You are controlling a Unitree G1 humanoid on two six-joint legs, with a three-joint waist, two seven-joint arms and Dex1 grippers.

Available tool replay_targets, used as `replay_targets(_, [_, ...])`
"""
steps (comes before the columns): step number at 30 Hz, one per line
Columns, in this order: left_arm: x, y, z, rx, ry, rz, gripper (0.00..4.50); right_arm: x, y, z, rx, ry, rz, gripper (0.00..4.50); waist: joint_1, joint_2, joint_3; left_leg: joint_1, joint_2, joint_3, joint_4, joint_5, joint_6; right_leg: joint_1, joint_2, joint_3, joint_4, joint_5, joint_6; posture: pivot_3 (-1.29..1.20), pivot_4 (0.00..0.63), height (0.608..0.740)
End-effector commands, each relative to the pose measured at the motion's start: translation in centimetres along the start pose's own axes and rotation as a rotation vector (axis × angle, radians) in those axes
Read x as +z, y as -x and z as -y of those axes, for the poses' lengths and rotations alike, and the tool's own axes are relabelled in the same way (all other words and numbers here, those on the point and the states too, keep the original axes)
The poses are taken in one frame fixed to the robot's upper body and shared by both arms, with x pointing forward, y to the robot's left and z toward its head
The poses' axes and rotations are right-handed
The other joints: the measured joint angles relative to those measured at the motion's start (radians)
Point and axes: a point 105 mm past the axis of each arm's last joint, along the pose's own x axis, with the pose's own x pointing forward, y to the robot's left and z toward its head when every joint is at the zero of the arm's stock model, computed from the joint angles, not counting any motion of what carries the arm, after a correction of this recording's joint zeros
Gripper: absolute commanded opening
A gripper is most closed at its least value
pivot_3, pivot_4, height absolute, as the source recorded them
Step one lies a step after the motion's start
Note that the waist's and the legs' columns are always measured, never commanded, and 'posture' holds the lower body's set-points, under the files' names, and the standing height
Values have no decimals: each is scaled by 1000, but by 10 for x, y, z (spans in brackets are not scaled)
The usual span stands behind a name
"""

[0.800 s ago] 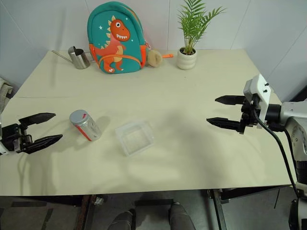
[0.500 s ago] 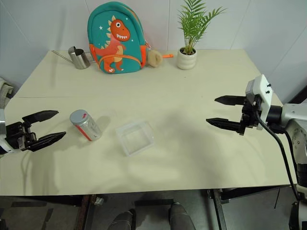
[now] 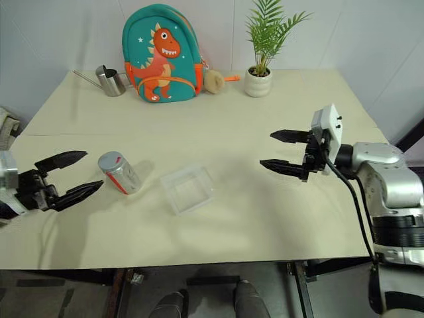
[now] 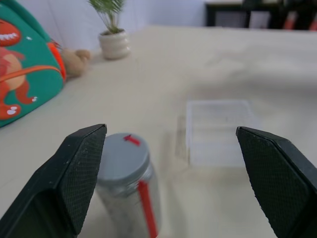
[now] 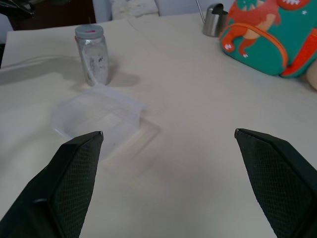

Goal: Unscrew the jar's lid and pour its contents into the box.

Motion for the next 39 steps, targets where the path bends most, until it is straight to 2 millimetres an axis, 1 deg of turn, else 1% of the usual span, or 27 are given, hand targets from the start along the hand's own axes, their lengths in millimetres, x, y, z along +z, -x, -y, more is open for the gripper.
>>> replay_targets(1, [2,-3,6,134,16,18,4461,7,-4,-2,26,35,31,4500,2,0,0,0,0,0,1,0,0,0,0,0,0,0,0,0,150,740])
replay_targets(2, [2,-2,7,152,15,18,4461,8,-7,-1,28,34,34,4500,2,0,0,-1,0,0,1,0,0,0,0,0,1,0,1,0,150,740])
replay_targets(3, [0,-1,6,235,27,26,4461,8,-6,2,22,40,35,4500,1,0,0,-1,0,0,2,0,0,0,0,0,1,1,1,0,150,740])
replay_targets(5, [-7,2,8,335,53,14,4461,7,-7,6,10,54,29,4500,1,0,0,0,-1,0,3,0,0,1,0,1,0,1,1,0,150,740])
replay_targets(8, [-19,3,12,407,81,-35,4461,6,-11,8,20,55,28,4500,-4,0,0,2,-1,0,4,0,0,3,0,1,-1,2,1,0,150,740])
replay_targets(12, [-29,-7,15,519,133,-7,4461,8,-18,14,15,72,44,4500,-5,0,0,4,-1,0,4,1,0,6,1,1,-1,2,1,0,150,740])
replay_targets(17, [-36,-16,19,562,146,-4,4461,8,-22,16,19,82,51,4500,-3,0,0,5,-1,0,6,1,0,10,1,2,-5,2,1,0,150,740])
replay_targets(23, [-44,-19,5,645,112,-34,4461,5,-22,14,18,82,54,4500,-3,0,0,5,-1,0,5,1,0,10,1,1,-6,3,2,0,150,740])
replay_targets(25, [-51,-21,0,664,110,-54,4461,3,-22,12,16,81,52,4500,-3,0,0,6,-1,0,5,1,0,10,1,2,-6,3,2,0,150,740])
replay_targets(31, [-60,-30,-7,669,111,-64,4461,2,-20,9,10,80,51,4500,-3,0,0,6,-1,0,5,1,0,11,1,1,-7,3,3,0,150,740])
replay_targets(35, [-67,-37,-8,651,117,-74,4461,1,-19,7,0,80,53,4500,-2,0,0,6,-1,0,5,1,0,11,1,1,-7,3,3,0,150,740])
replay_targets(39, [-68,-46,-8,625,113,-59,4461,2,-18,6,-8,80,51,4500,-2,0,0,6,-1,0,5,1,0,11,1,1,-7,3,3,0,150,740])
